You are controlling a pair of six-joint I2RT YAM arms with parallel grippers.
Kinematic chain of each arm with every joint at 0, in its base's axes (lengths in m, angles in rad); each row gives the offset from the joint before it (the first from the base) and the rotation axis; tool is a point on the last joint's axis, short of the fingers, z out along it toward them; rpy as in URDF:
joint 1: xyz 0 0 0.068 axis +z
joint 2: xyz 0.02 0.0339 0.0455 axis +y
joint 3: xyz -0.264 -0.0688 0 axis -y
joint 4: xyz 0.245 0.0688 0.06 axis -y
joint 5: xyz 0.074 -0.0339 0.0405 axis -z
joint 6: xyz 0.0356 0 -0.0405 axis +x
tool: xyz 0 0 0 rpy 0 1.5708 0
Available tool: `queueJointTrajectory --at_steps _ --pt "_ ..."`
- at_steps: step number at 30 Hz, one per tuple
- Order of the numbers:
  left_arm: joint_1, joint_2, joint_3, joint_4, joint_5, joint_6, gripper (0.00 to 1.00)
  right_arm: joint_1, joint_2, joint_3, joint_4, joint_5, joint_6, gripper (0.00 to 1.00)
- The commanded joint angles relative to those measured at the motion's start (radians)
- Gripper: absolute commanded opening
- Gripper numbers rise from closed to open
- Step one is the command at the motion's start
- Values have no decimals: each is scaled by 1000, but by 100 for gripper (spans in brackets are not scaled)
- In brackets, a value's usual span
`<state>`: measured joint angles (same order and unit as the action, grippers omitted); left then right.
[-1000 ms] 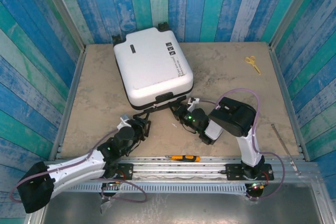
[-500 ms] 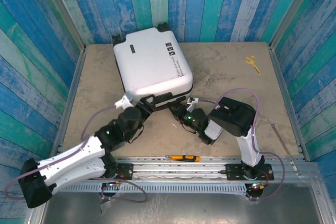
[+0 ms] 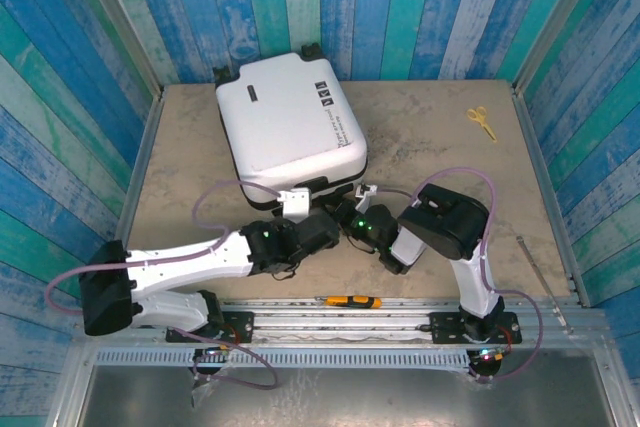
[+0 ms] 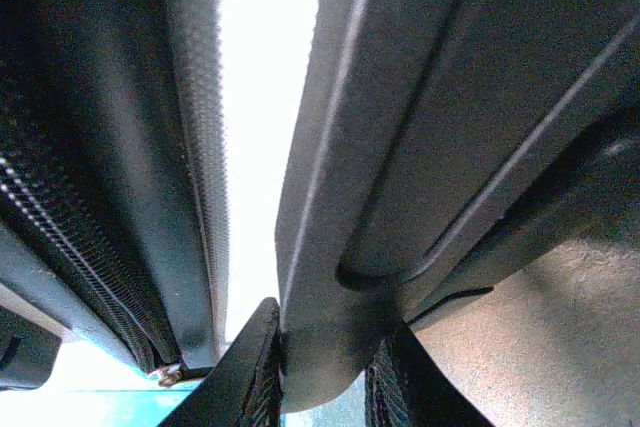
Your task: Pack the luggage
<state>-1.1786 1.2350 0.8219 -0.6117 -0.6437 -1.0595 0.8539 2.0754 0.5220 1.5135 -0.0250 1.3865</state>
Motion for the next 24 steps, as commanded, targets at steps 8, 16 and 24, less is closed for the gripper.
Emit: queueJointTrajectory --at_steps 8,16,24 --pt "42 -45 -130 -22 -132 -219 96 0 -9 32 -41 -62 -177 0" --pt "115 -3 -121 146 -40 -53 76 0 -12 39 -45 -70 -178 0" --pt "136 168 29 16 -35 21 76 -1 -8 64 -78 -109 -175 1"
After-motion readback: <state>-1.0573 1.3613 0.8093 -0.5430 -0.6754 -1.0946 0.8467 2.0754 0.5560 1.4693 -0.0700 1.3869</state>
